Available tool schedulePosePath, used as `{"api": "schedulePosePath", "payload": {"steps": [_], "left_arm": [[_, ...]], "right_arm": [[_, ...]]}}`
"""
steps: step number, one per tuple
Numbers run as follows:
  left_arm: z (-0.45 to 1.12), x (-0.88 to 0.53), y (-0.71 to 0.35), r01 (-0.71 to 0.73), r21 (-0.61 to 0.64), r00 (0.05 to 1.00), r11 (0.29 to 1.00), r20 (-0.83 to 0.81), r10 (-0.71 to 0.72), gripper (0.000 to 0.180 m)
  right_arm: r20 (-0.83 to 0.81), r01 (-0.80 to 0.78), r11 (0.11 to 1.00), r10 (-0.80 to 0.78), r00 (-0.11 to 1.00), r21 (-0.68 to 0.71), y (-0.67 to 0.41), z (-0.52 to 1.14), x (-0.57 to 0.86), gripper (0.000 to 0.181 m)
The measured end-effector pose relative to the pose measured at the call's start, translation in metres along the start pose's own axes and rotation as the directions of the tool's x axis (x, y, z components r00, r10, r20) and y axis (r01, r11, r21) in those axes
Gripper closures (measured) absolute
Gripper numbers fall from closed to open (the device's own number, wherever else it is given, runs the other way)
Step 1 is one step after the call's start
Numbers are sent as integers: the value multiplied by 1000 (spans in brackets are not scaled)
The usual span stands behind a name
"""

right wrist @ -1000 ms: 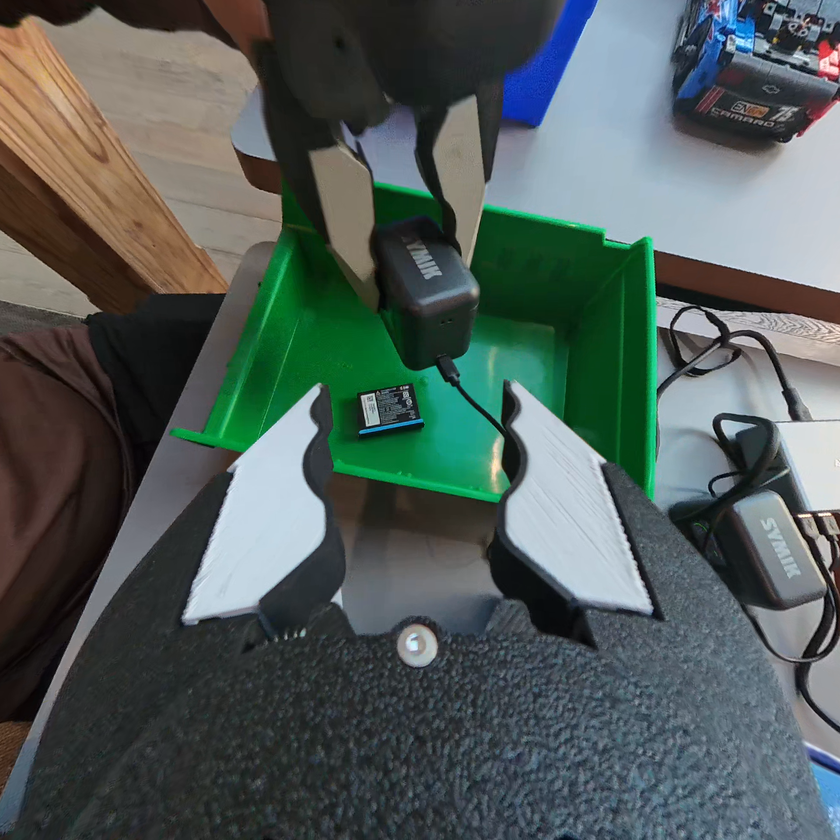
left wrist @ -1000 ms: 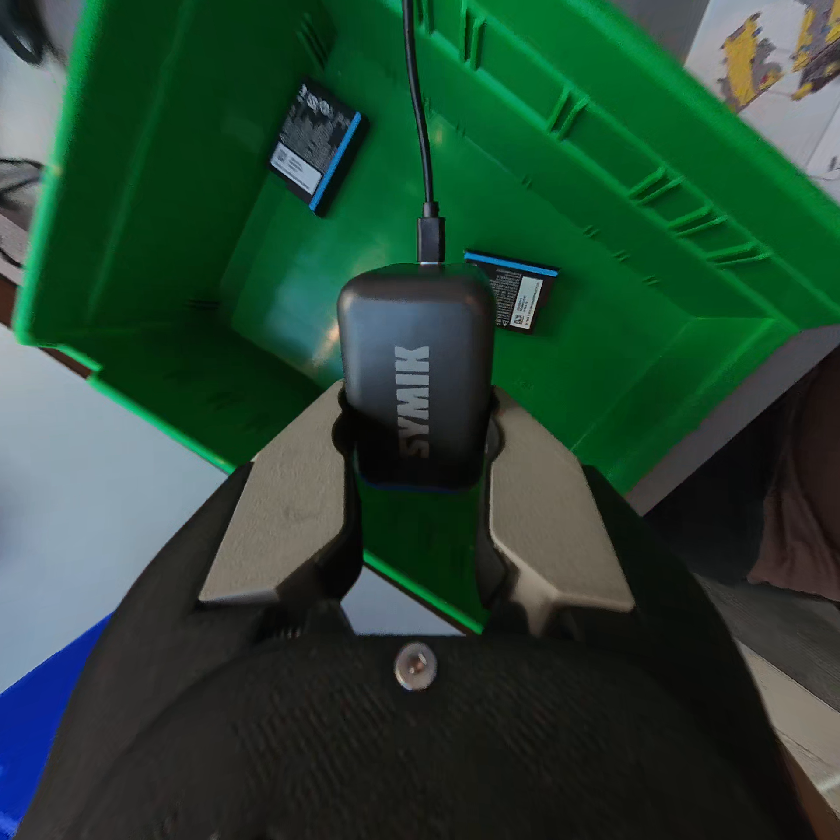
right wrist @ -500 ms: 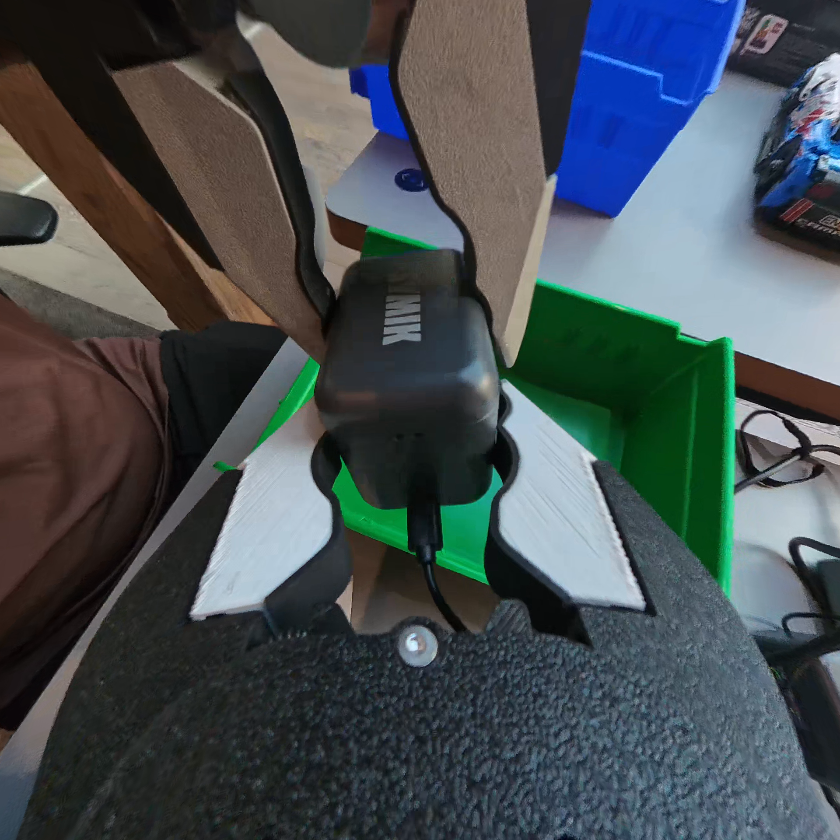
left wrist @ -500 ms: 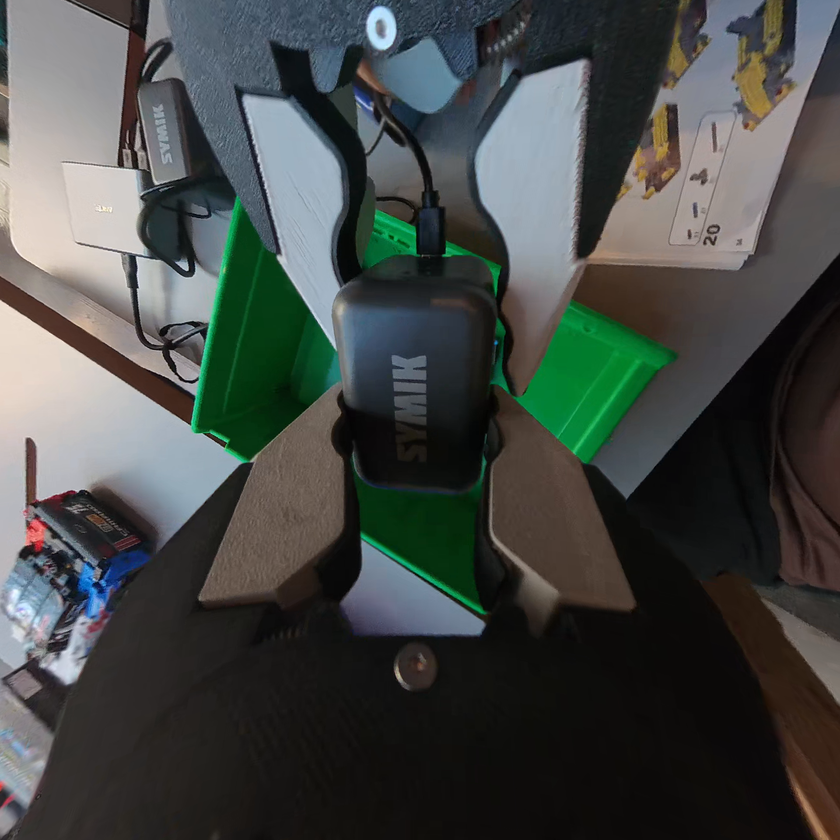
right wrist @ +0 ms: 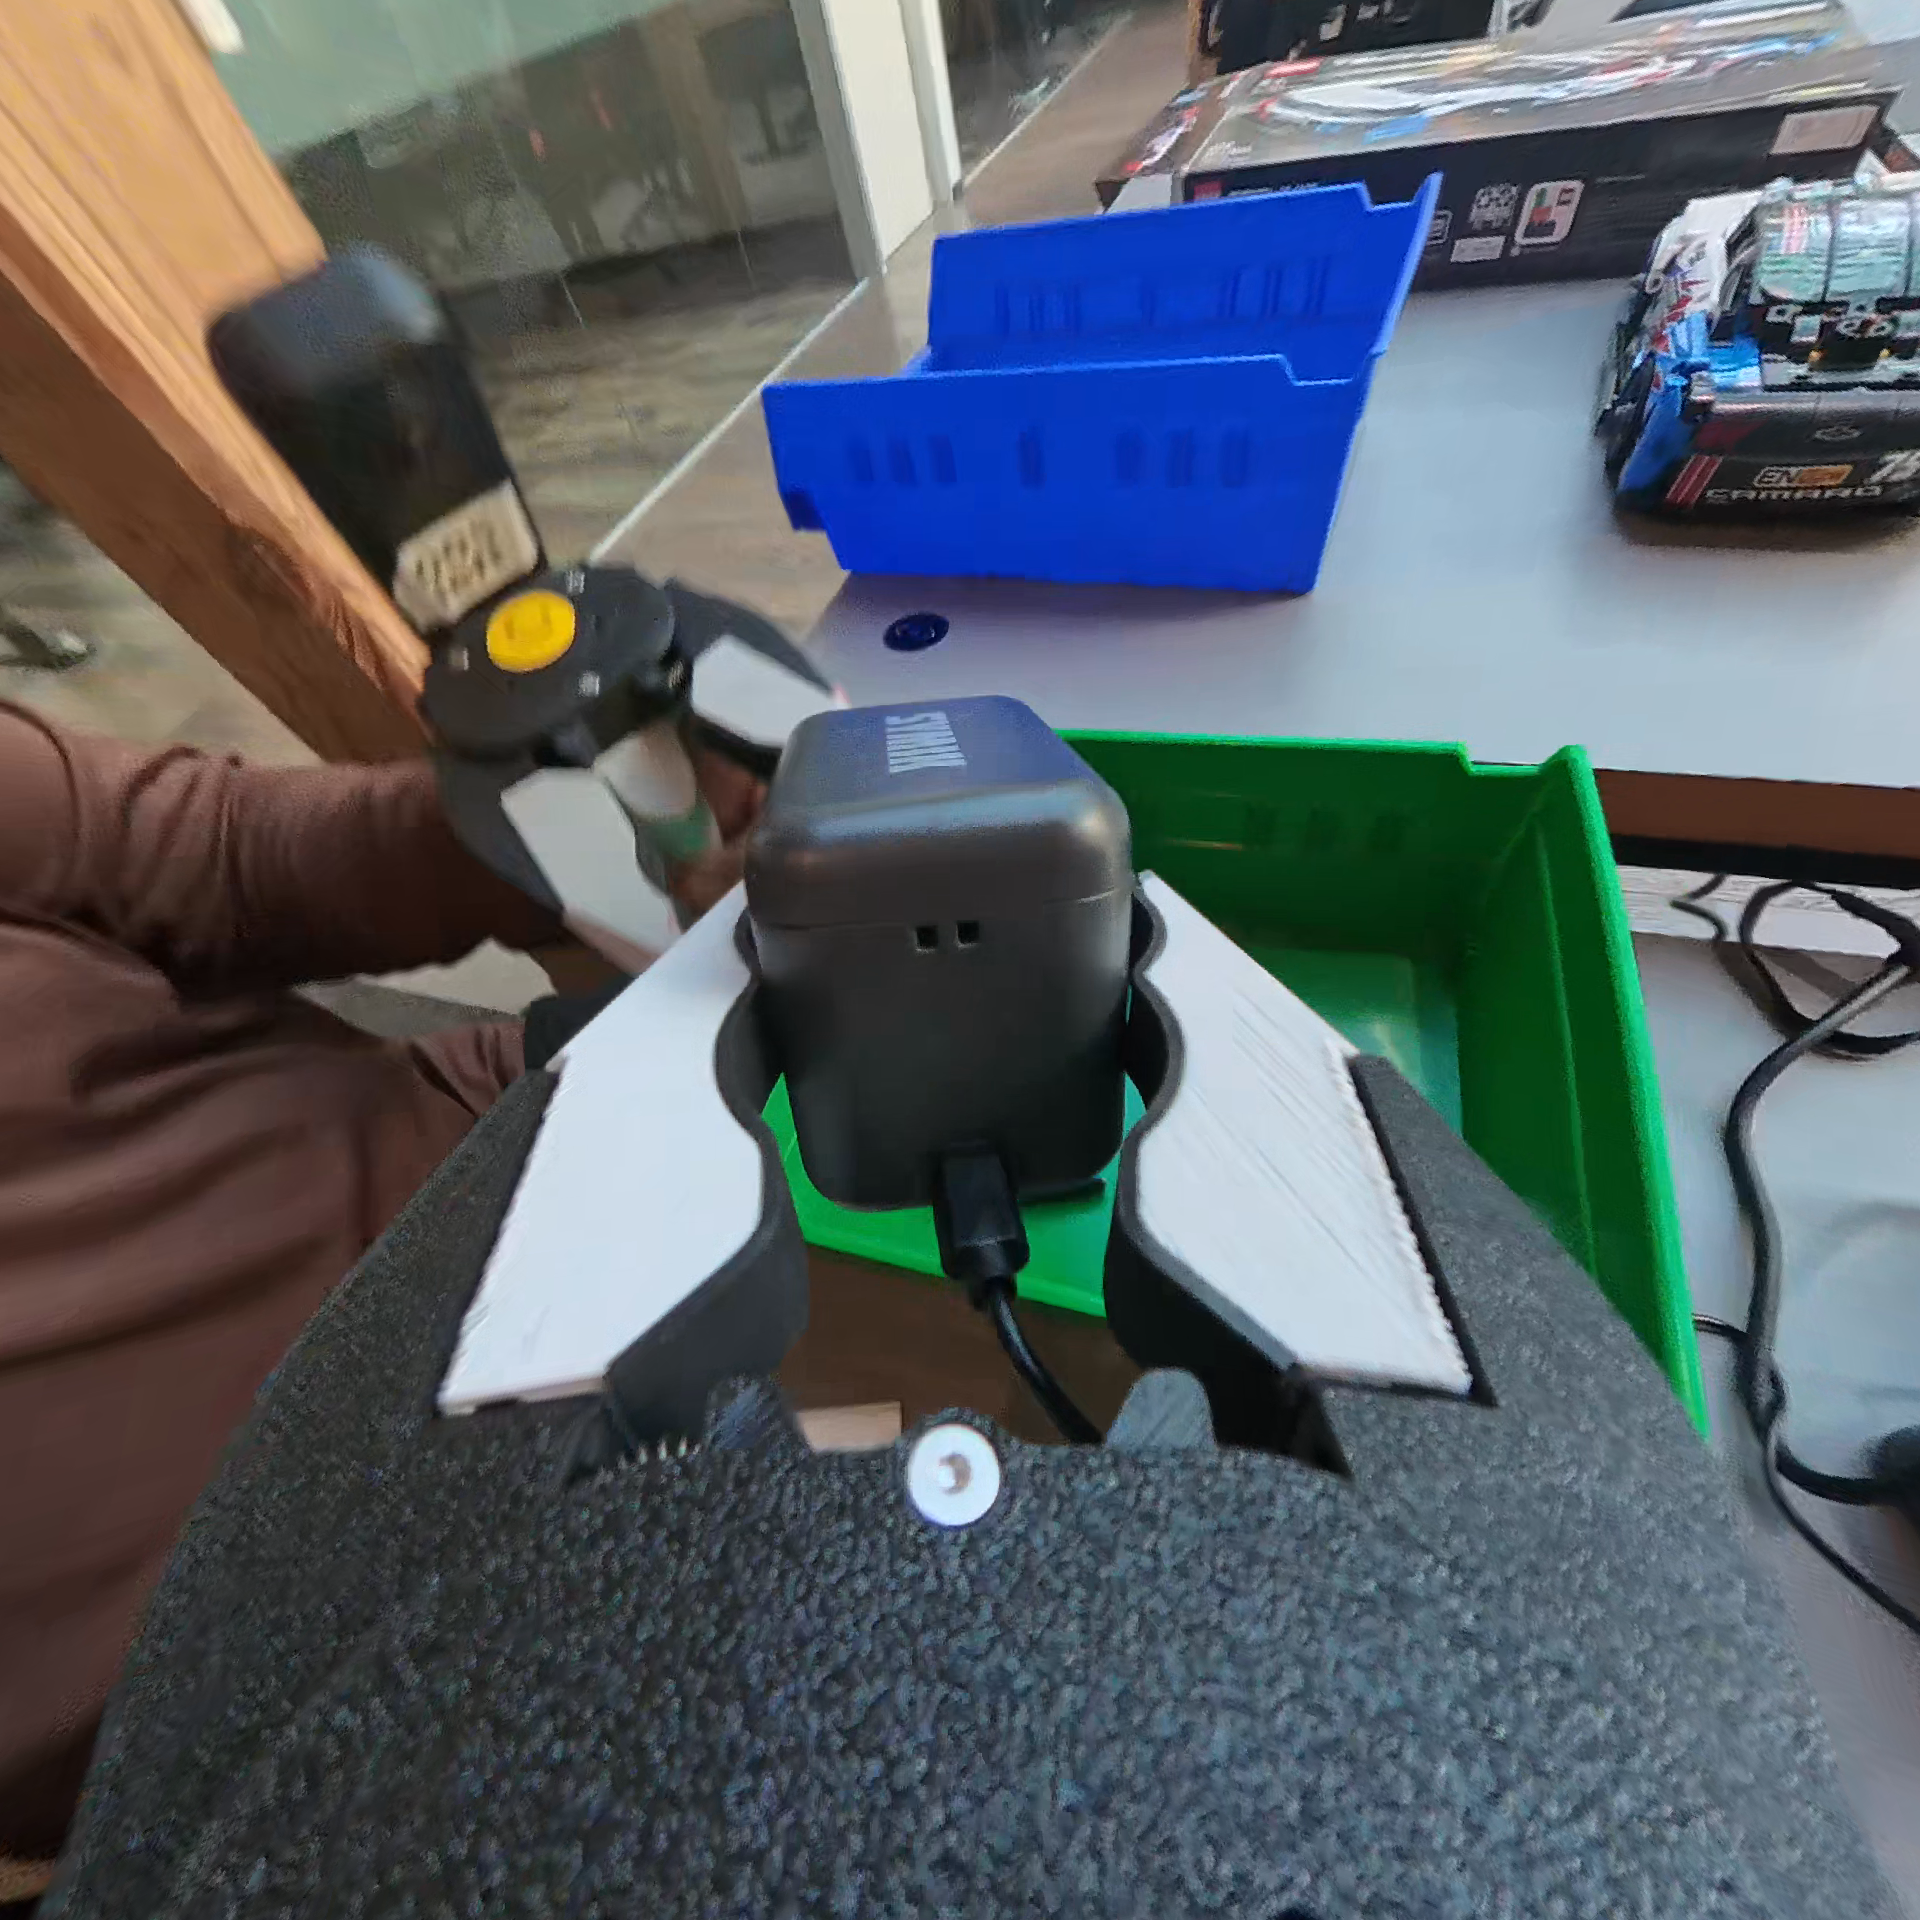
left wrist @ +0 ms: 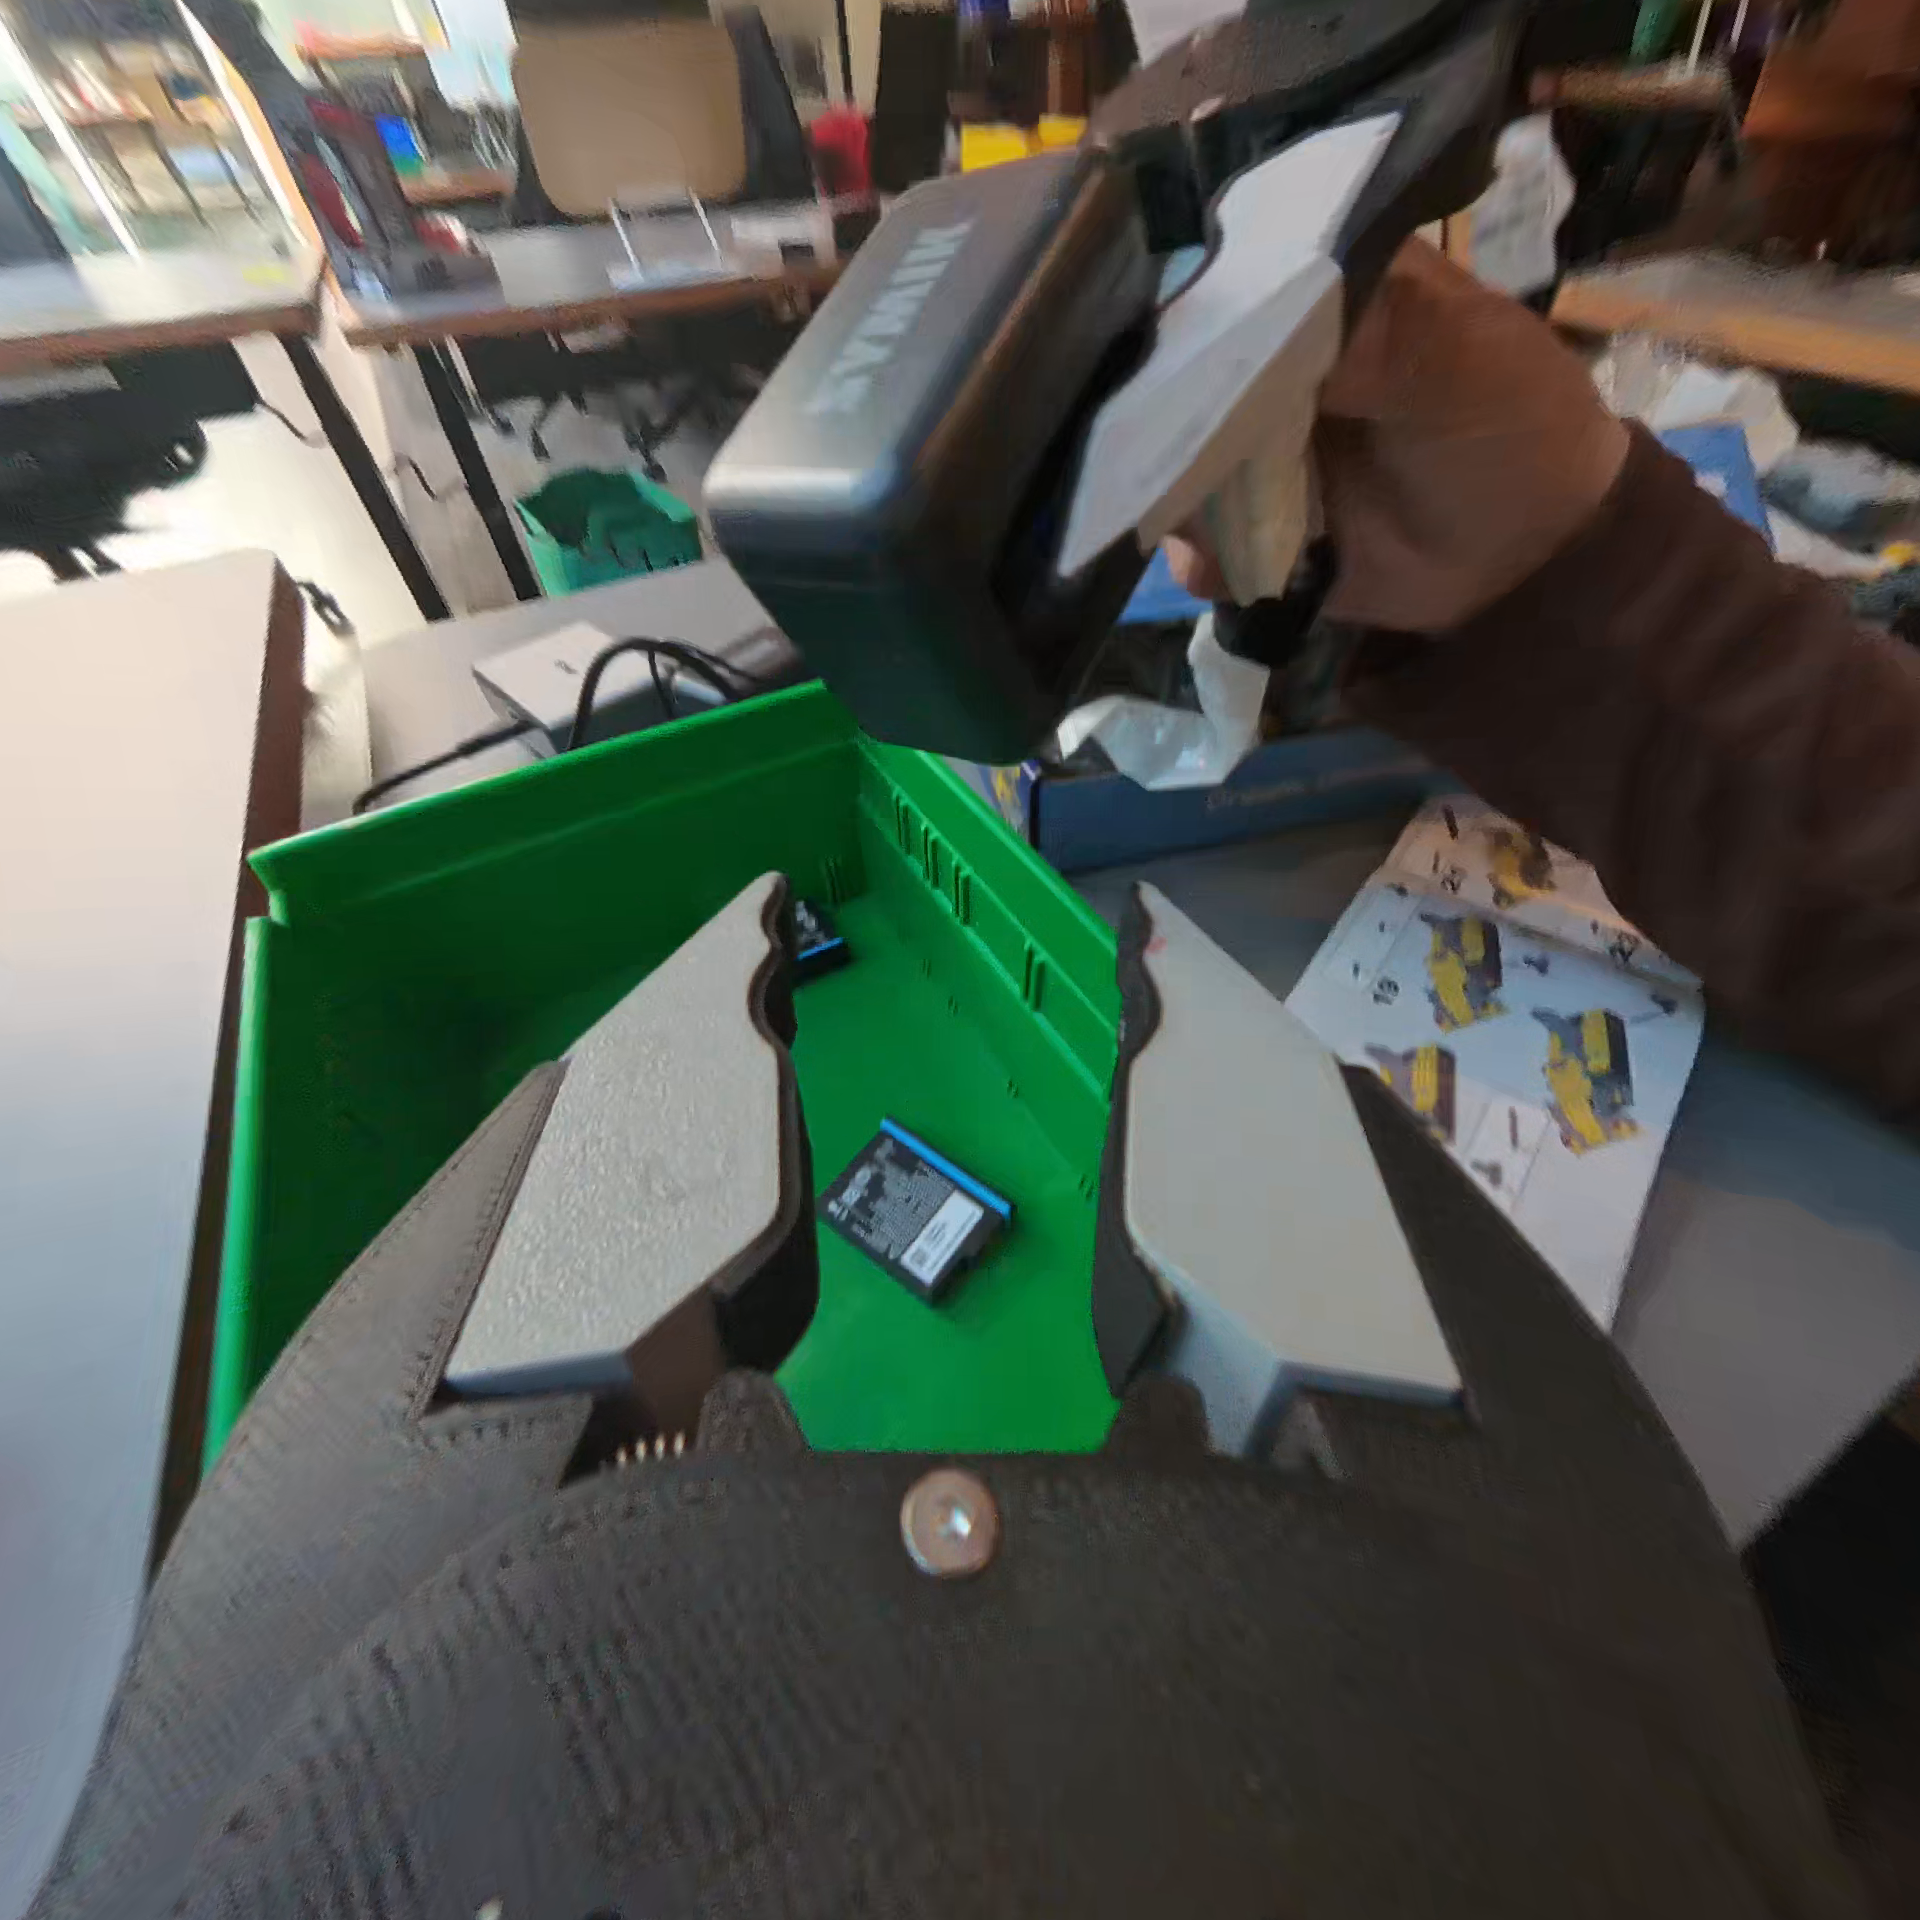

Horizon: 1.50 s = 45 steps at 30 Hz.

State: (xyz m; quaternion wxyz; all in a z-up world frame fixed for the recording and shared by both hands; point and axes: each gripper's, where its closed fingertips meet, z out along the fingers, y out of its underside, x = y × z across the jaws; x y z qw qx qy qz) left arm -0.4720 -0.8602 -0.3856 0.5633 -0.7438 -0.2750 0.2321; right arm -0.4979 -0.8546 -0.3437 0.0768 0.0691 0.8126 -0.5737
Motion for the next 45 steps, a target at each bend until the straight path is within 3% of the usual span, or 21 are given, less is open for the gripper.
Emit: {"api": "schedulePosePath", "payload": {"steps": [6, 9, 11, 13, 16, 18, 22, 25, 28, 31, 34, 37, 42, 45], "left_arm": [[31, -11, -1, -60, -4, 970, 998, 235, 60, 90], [27, -25, -33, -184, 103, 895, 978, 428, 123, 101], [26, -25, -47, -196, 163, 884, 967, 457, 102, 92], [17, -29, -60, -224, 236, 870, 946, 485, 85, 107], [12, -19, -65, -231, 313, 913, 921, 397, 94, 108], [10, -8, -62, -206, 353, 949, 913, 298, 98, 99], [-3, 14, -54, 41, 406, 999, 913, -40, -27, 108], [-6, 23, -53, 180, 398, 976, 900, -184, -114, 101], [-16, 25, -66, 271, 480, 952, 834, -259, -161, 102], [-22, 14, -73, 383, 530, 917, 756, -316, -243, 124], [-24, 7, -77, 434, 573, 898, 695, -339, -281, 124], [-21, 8, -77, 398, 554, 912, 732, -327, -248, 124], [-16, 17, -65, 438, 388, 851, 811, -468, -236, 124], [-11, 19, -58, 389, 299, 859, 872, -459, -226, 124]], "right_arm": [[-9, -101, 989, 103, 995, 110, -17, 15, 4, 118], [-89, -107, 982, 122, 989, 159, -26, 18, 12, 118], [-81, -116, 970, 136, 987, 214, -35, 17, 9, 117], [-13, -123, 972, 129, 992, 202, -36, 16, 0, 117], [37, -104, 975, 99, 994, 196, -37, 11, -8, 117], [61, -72, 983, 63, 996, 168, -34, 10, -13, 117], [199, -75, 980, 38, 979, 183, -39, 5, -34, 118], [272, -54, 982, 3, 962, 181, -40, 8, -49, 117], [279, -61, 983, 10, 960, 174, -41, 16, -52, 117], [312, -97, 979, 37, 949, 177, -42, 19, -55, 117], [324, -124, 972, 54, 944, 199, -44, 20, -53, 117], [324, -115, 976, 50, 945, 183, -41, 18, -49, 116], [269, -20, 998, 3, 963, 62, -22, 11, -51, 114], [258, -37, 999, 30, 966, 22, -17, 9, -48, 116]]}}
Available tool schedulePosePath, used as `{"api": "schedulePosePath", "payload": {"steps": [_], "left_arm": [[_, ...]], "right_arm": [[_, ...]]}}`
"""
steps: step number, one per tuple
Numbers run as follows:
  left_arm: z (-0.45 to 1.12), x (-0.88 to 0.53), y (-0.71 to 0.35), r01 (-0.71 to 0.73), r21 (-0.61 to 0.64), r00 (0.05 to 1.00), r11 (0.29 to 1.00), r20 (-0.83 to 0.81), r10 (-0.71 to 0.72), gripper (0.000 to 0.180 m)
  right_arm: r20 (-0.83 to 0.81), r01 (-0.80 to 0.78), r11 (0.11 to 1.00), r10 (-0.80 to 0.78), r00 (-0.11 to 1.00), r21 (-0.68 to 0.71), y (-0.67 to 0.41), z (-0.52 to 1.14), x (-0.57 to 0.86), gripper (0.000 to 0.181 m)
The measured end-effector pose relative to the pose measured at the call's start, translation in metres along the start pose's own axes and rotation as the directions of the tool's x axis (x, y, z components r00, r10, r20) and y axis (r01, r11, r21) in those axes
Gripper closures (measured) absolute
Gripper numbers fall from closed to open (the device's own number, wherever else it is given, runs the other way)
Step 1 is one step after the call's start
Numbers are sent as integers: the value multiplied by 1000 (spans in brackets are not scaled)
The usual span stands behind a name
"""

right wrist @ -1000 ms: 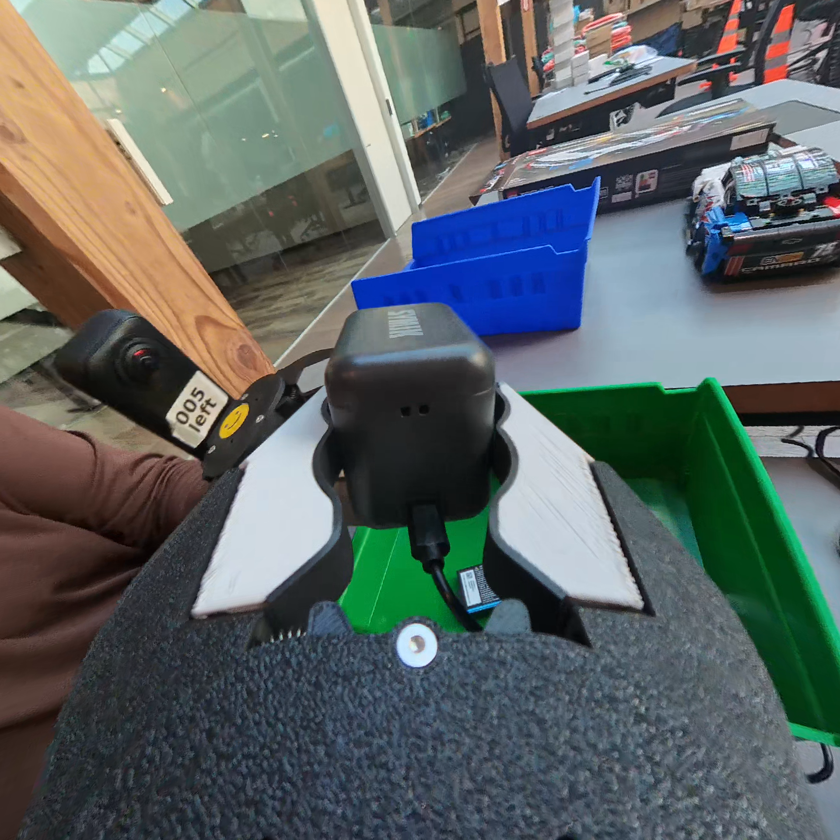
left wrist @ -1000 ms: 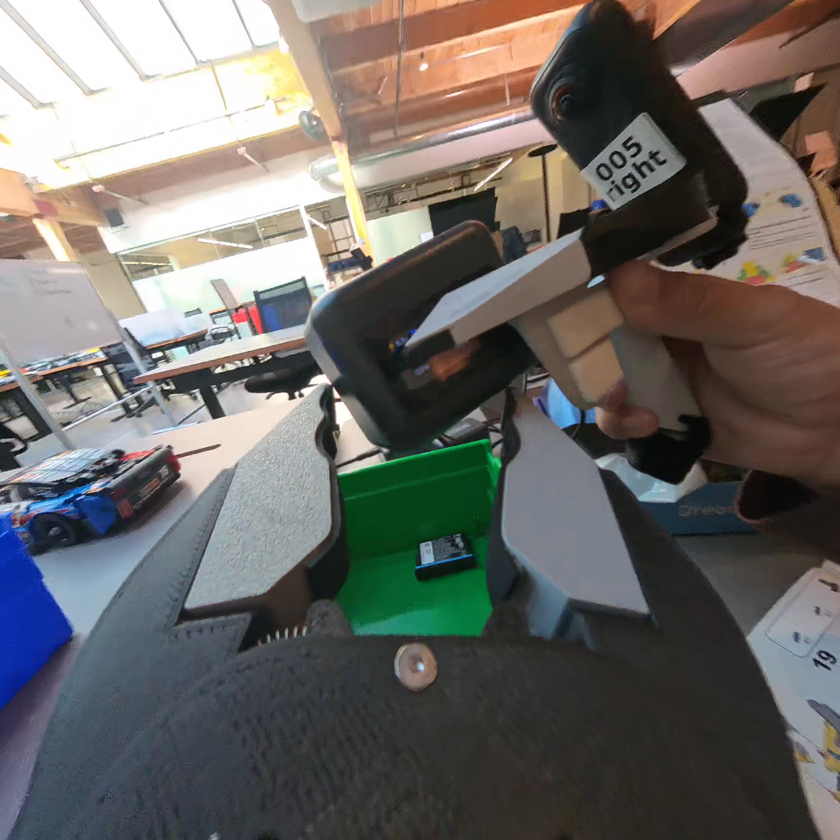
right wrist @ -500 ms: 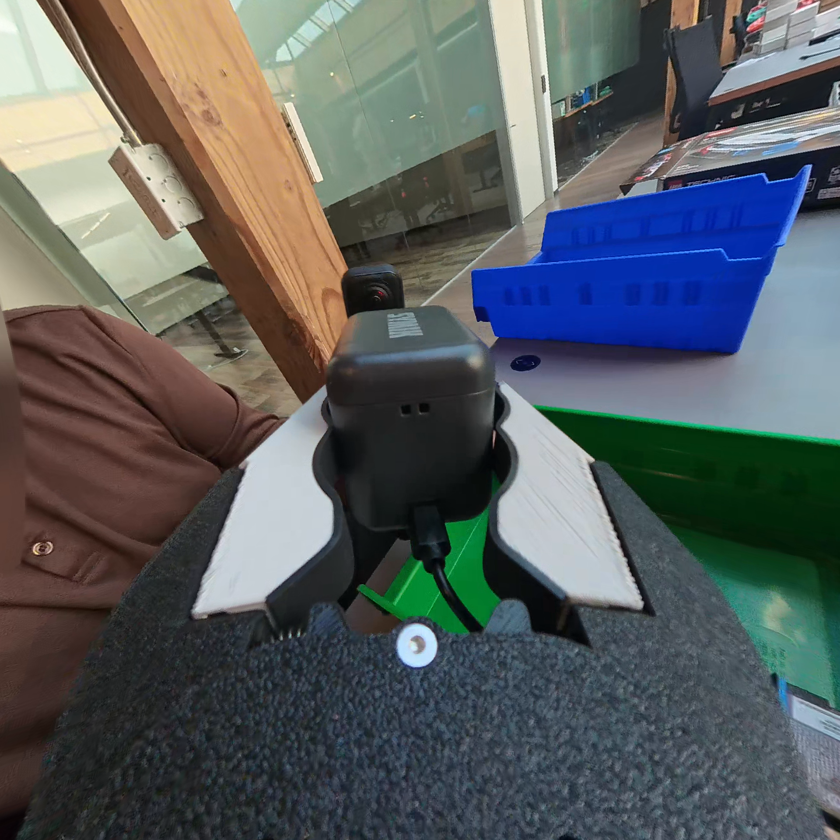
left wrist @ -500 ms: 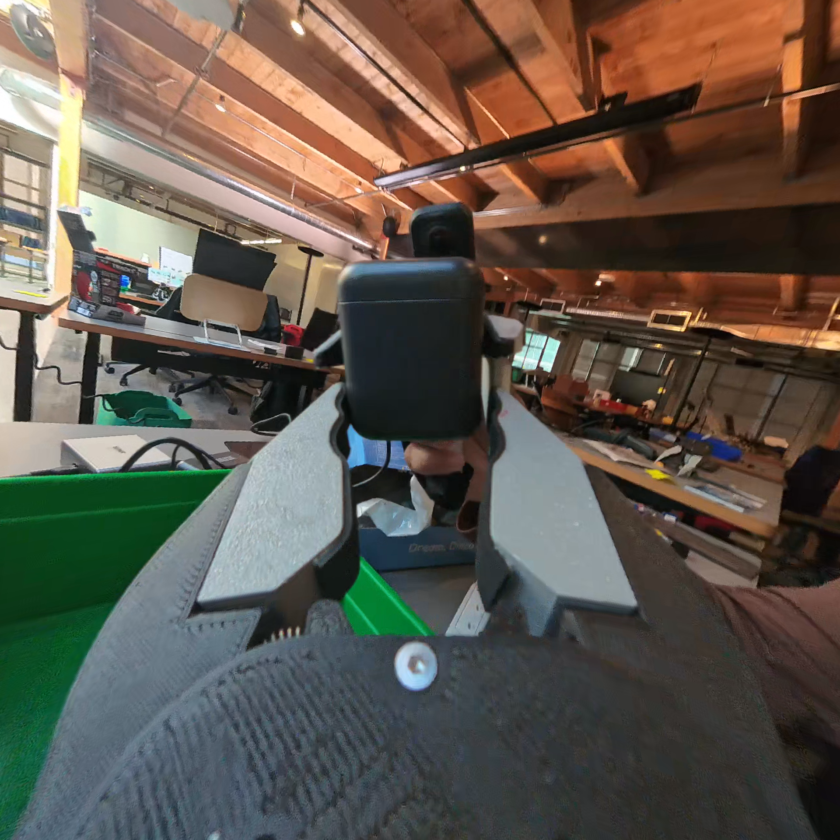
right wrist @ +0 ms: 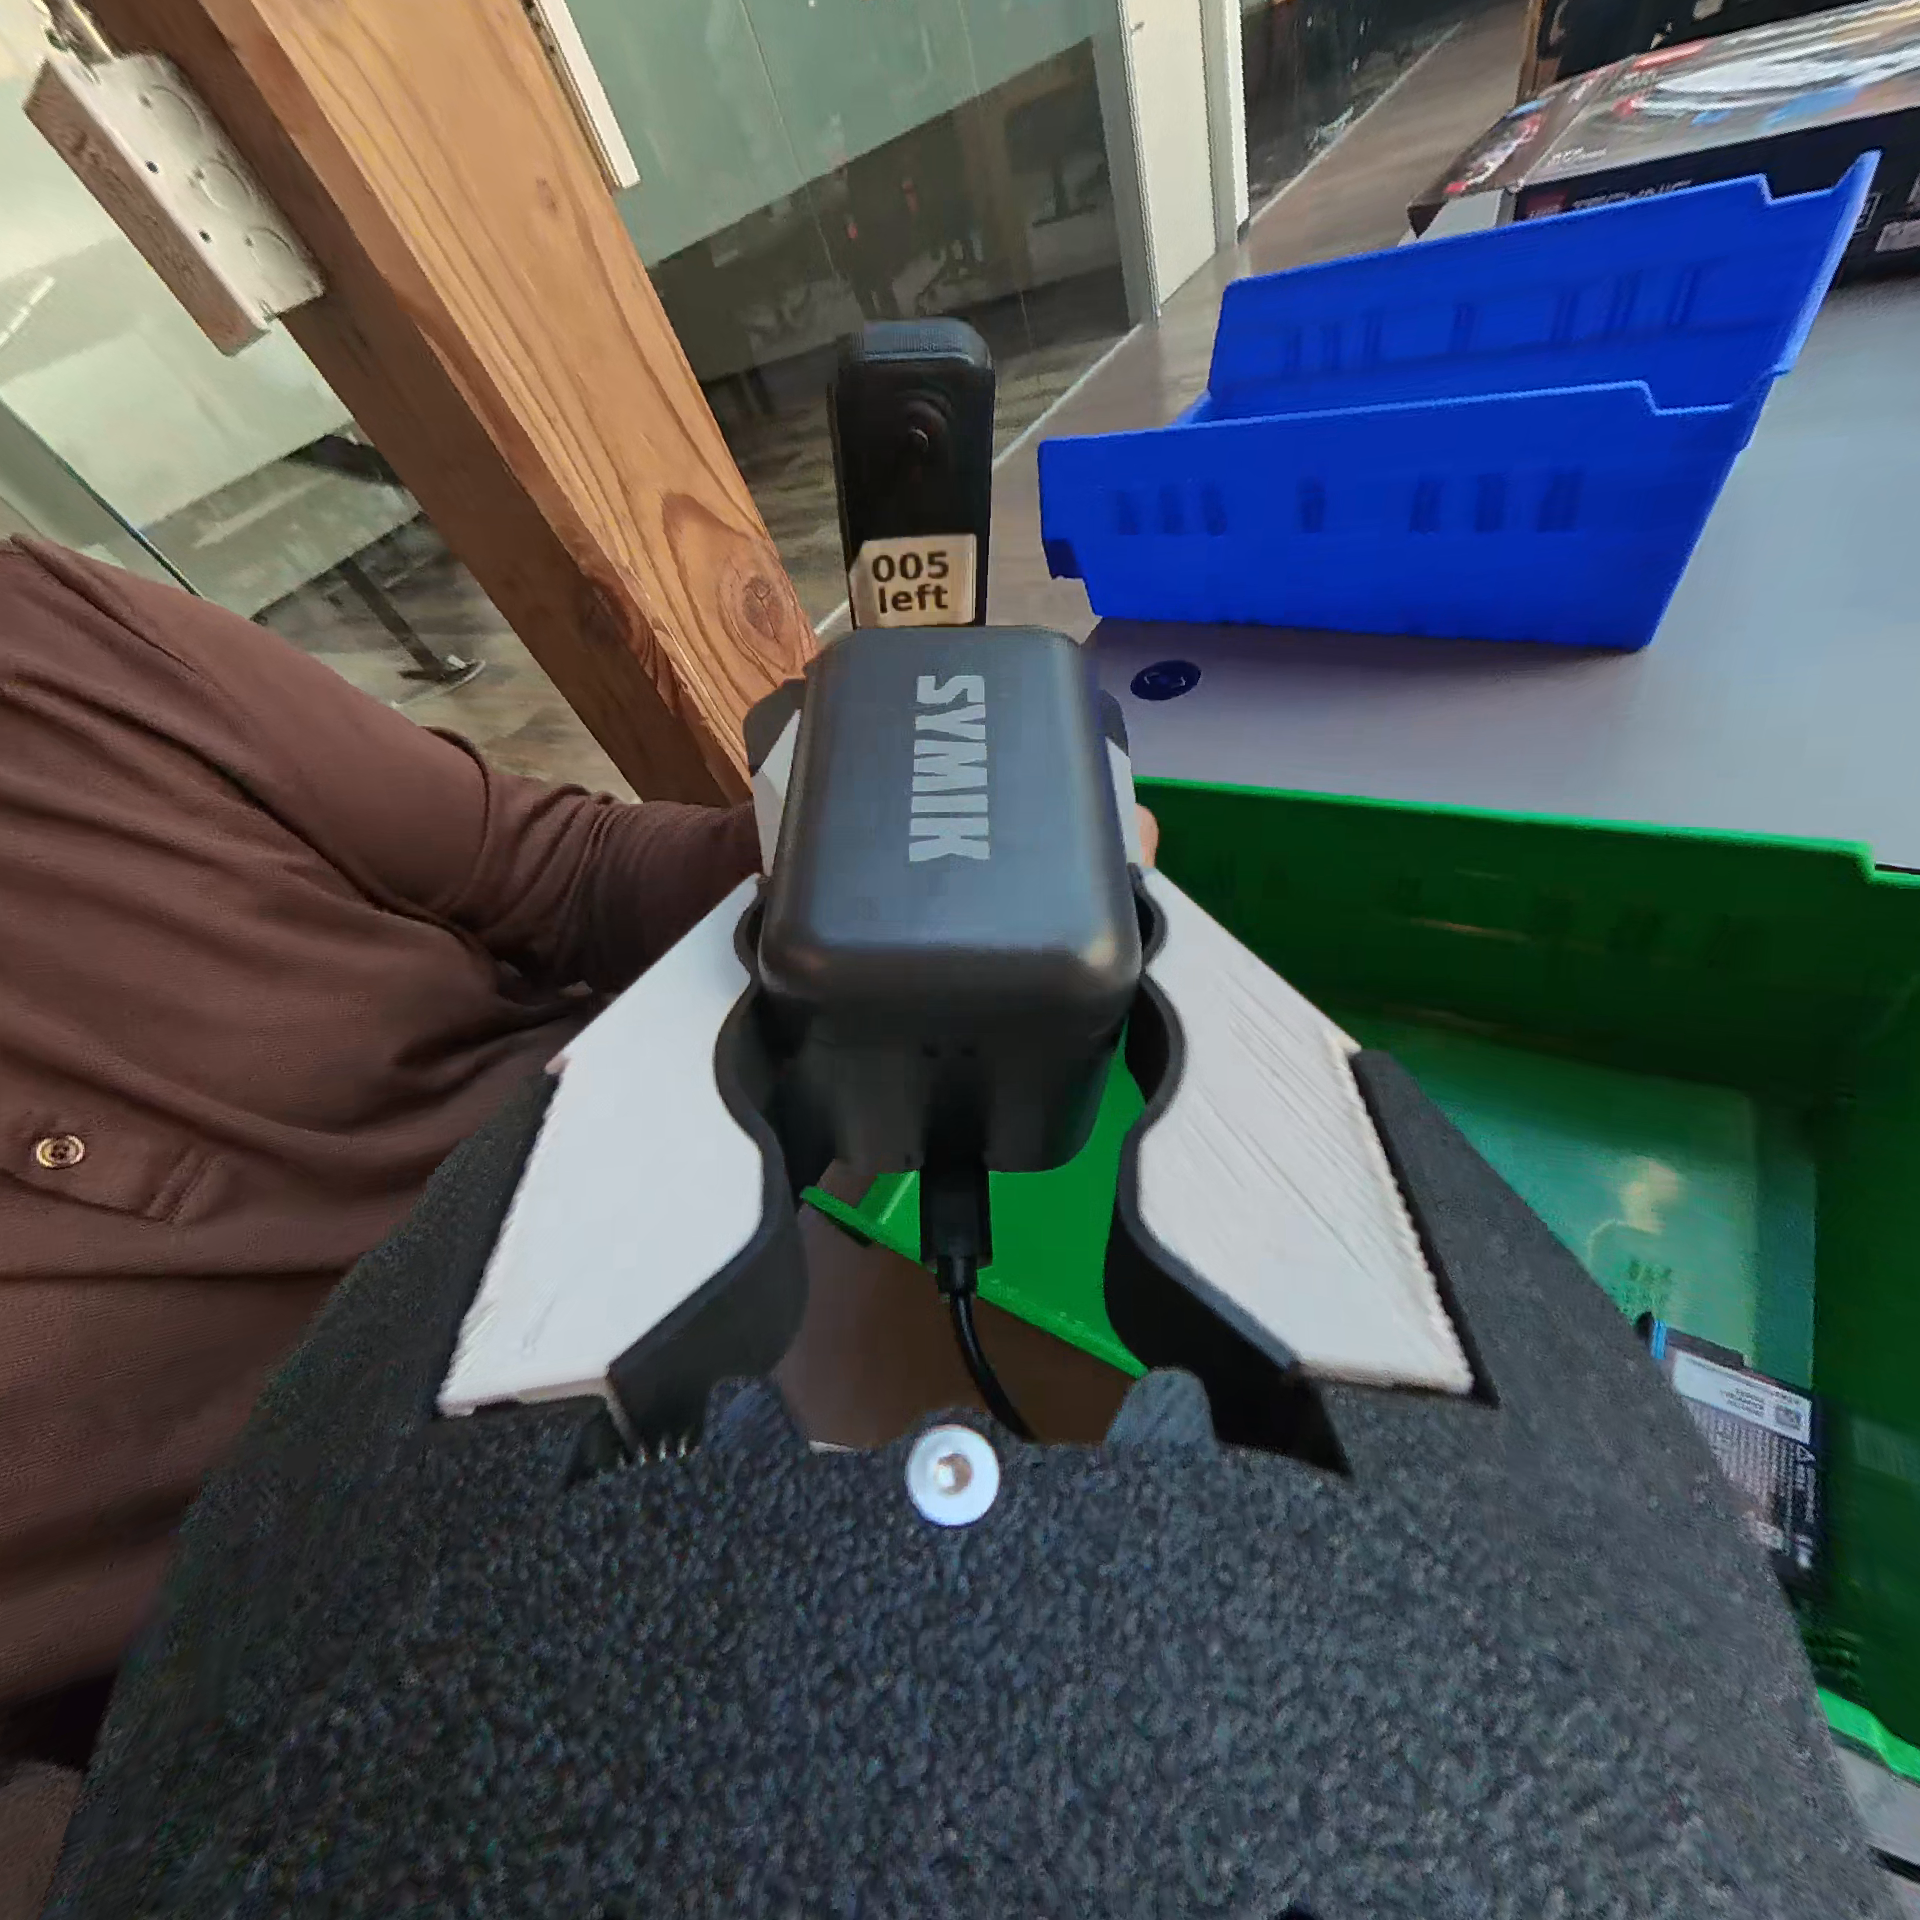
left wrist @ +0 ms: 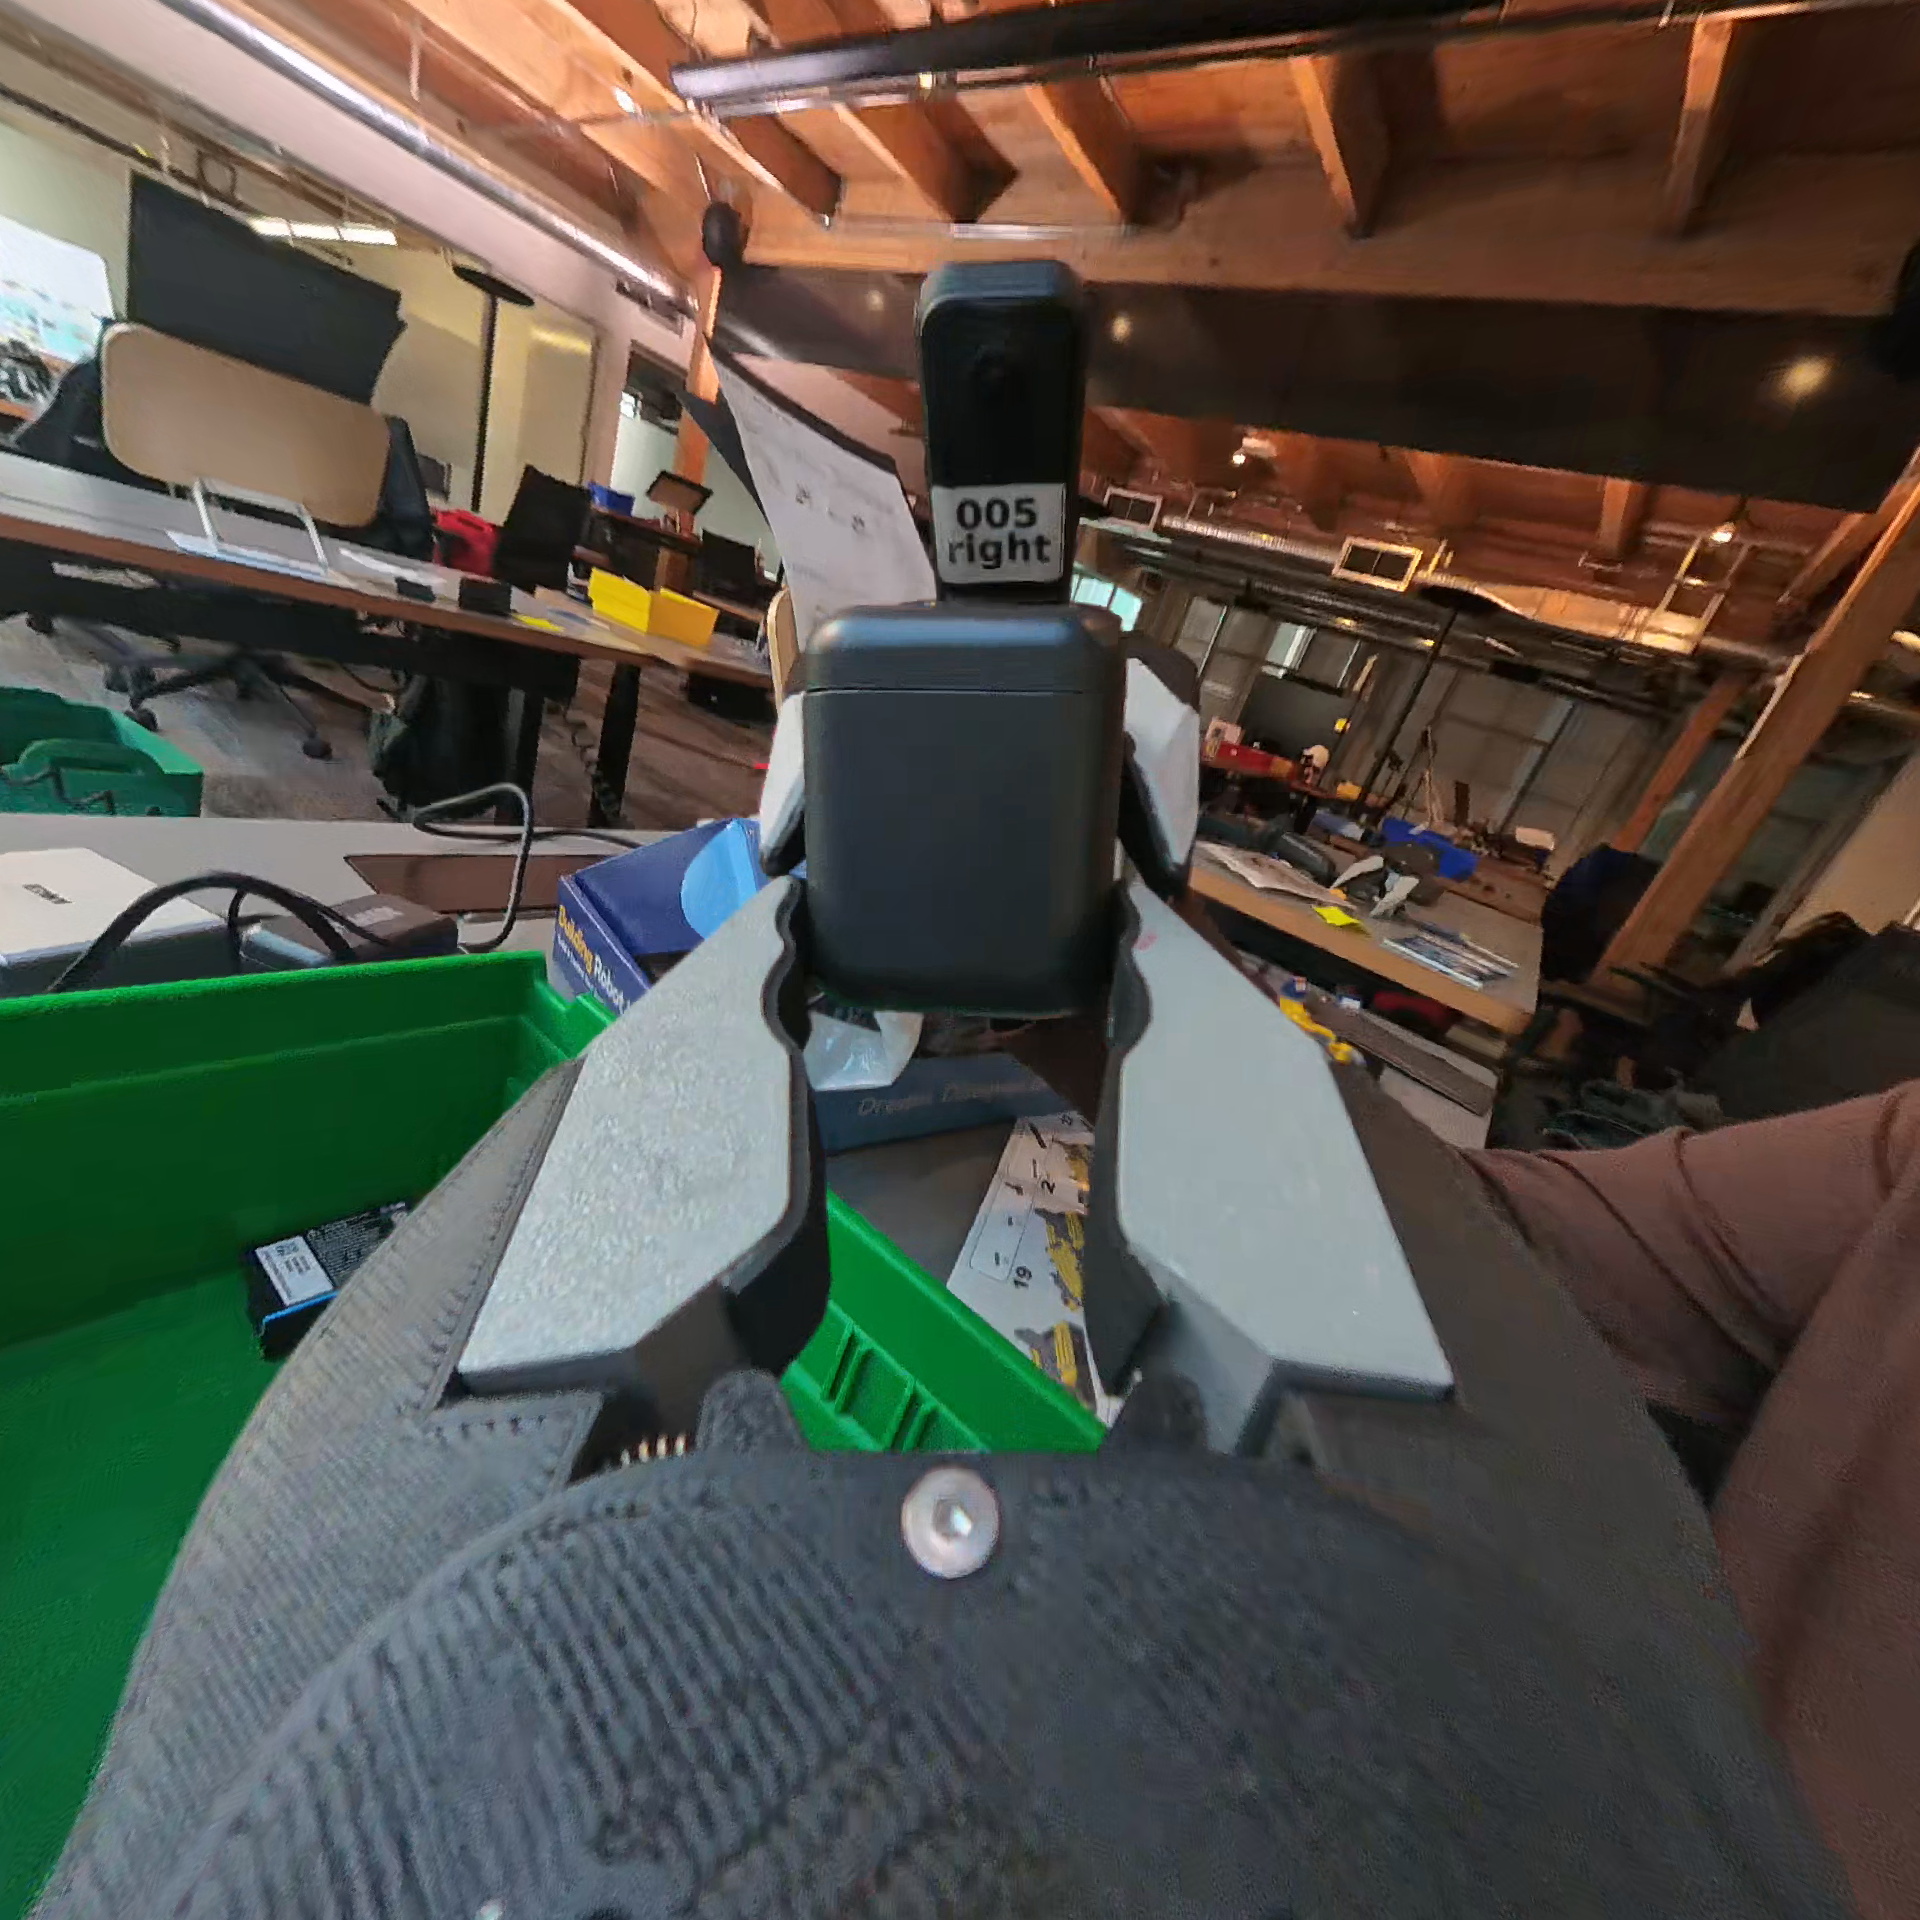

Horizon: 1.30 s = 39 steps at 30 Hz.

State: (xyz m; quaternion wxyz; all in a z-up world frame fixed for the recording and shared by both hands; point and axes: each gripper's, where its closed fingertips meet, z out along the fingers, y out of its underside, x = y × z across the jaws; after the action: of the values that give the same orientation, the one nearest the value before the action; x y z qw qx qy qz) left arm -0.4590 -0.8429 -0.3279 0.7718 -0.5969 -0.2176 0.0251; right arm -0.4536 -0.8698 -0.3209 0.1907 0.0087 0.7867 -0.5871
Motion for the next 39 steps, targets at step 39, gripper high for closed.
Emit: {"api": "schedulePosePath", "payload": {"steps": [39], "left_arm": [[64, 9, -13, 7, -235, 995, 972, 99, 17, 81]], "right_arm": [[332, -351, 606, 148, 931, 714, -83, -71, 14, 118]]}}
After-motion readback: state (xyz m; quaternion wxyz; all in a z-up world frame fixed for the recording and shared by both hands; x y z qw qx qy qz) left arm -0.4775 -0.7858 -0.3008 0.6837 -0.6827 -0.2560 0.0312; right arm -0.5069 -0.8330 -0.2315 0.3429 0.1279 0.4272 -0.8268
